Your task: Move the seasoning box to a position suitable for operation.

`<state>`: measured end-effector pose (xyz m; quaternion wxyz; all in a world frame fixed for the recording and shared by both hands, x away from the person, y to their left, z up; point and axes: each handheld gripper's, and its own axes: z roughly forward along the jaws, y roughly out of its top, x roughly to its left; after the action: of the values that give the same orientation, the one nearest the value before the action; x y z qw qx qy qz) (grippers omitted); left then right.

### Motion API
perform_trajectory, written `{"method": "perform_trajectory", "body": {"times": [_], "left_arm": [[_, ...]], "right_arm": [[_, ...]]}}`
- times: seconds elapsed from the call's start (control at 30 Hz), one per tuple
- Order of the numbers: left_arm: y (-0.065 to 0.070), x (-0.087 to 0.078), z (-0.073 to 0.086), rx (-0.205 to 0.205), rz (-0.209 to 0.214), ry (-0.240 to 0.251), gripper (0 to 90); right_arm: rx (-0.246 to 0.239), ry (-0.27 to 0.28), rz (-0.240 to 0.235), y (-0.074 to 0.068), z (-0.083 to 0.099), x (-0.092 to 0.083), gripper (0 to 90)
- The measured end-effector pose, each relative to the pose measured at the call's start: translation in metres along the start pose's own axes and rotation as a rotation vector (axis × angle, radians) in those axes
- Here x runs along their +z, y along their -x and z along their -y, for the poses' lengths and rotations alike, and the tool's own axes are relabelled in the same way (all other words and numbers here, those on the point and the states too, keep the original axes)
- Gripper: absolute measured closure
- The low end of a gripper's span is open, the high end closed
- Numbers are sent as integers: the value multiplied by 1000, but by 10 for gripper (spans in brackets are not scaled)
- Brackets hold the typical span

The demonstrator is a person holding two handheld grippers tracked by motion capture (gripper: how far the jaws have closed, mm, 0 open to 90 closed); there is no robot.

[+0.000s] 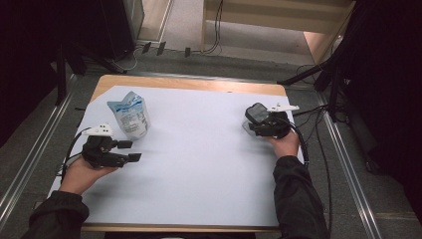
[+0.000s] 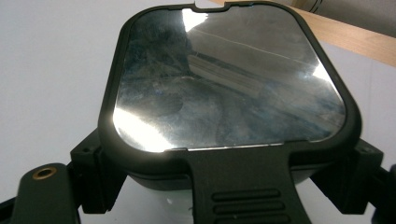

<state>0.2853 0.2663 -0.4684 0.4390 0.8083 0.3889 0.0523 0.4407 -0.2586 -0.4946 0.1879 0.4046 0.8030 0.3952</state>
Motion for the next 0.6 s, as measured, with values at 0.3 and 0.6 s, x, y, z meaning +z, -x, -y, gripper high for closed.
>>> {"method": "perform_trajectory", "body": {"times": [0.3,0.6], "left_arm": [[0,2,-1,-1,8,-2,343],[6,10,-9,2,55,-11,330]], "right_arm": [[4,6,15,-1,-1,-2,166],[22,52,5,-9,-10,-18,166]]}}
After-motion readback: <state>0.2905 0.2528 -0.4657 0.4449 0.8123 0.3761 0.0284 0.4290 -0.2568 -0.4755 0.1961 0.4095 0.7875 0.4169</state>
